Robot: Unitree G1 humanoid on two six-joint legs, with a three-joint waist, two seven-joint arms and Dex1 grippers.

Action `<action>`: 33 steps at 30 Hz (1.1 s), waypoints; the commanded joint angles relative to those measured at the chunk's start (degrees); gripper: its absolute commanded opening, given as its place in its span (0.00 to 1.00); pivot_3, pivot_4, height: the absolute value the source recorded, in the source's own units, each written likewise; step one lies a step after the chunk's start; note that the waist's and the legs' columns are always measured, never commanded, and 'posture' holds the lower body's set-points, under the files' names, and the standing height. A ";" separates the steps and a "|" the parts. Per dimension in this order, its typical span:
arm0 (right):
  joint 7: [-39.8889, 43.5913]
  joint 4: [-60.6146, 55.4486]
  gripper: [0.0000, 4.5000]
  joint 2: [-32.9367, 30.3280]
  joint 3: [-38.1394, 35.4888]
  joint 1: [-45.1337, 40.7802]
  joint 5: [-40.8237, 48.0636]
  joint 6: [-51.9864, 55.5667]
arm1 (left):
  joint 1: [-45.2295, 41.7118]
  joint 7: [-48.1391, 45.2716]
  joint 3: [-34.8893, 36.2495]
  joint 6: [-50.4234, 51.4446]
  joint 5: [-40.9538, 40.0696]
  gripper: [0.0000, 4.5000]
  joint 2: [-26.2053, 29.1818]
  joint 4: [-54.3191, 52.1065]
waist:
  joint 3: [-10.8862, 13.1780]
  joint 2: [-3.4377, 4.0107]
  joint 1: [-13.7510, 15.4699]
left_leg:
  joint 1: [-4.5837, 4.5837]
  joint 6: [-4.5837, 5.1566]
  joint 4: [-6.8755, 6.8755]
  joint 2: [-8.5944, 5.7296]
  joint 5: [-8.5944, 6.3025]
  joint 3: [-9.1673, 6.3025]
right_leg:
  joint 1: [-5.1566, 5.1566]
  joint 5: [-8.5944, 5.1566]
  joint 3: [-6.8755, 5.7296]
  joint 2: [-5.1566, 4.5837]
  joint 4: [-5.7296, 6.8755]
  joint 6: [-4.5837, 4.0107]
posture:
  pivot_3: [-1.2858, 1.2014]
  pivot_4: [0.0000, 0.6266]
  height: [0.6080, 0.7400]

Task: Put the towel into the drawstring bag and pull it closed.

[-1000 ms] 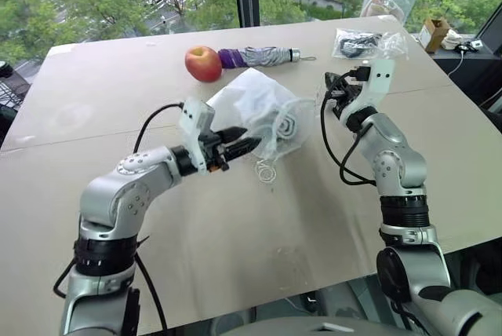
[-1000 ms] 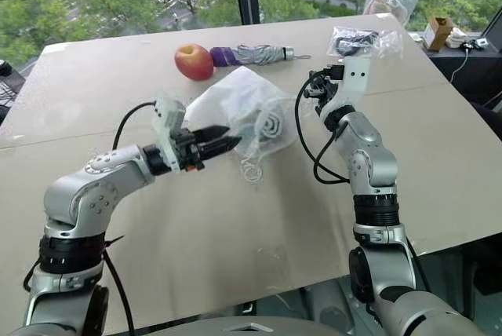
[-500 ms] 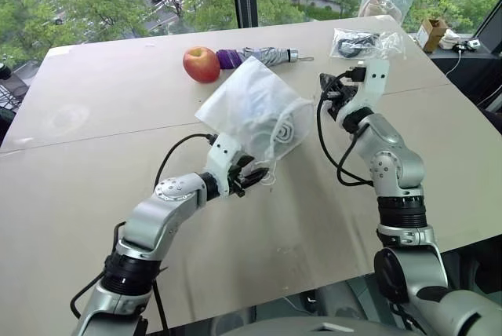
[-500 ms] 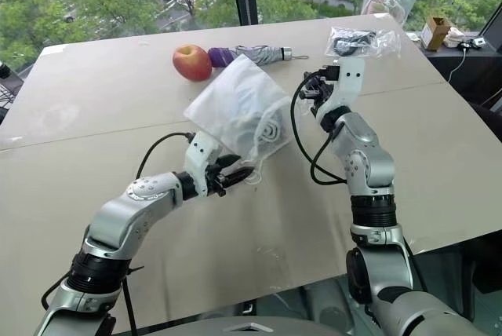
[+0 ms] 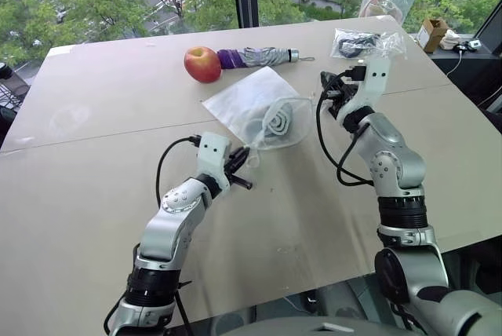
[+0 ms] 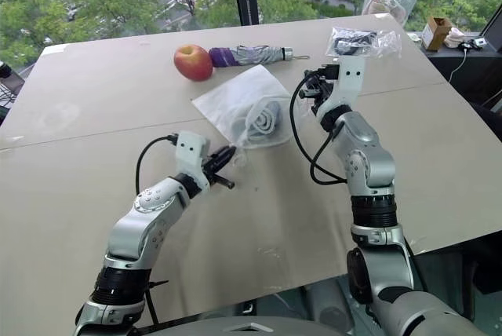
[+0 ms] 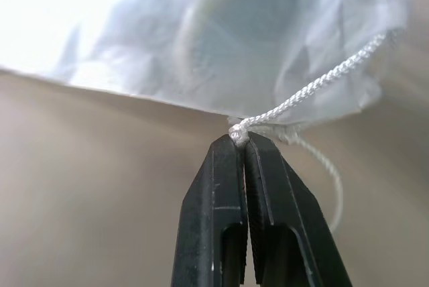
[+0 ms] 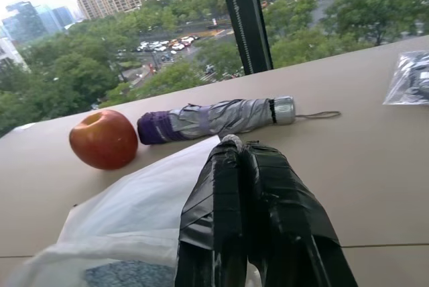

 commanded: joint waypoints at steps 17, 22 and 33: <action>-35.62 12.10 0.00 -0.21 -23.26 -3.51 -0.08 -11.13 | -3.26 40.39 30.51 -7.99 18.73 0.01 -0.39 9.34 | -0.02 -0.03 -0.13 | -0.03 0.00 -0.04 0.00 -0.01 -0.01 | 0.00 0.02 -0.08 -0.26 0.03 0.02 | 0.52 0.24 1.00; -9.46 6.96 0.00 -3.77 -12.23 -1.37 11.25 3.60 | -5.45 24.38 23.02 -11.18 11.88 0.01 2.08 11.62 | -0.02 -0.03 -0.15 | -0.02 0.01 -0.02 -0.05 0.00 0.00 | 0.01 0.02 -0.10 -0.24 0.06 0.02 | 0.52 0.24 1.00; 42.81 -4.45 0.85 -39.49 9.83 21.87 4.70 -6.51 | 11.08 -22.58 8.49 -5.01 -3.98 0.72 20.67 -0.61 | 0.00 0.06 -0.40 | -0.06 0.18 -0.21 0.00 -0.13 0.05 | 0.01 -0.05 0.02 -0.17 -0.55 0.08 | 0.52 0.24 1.00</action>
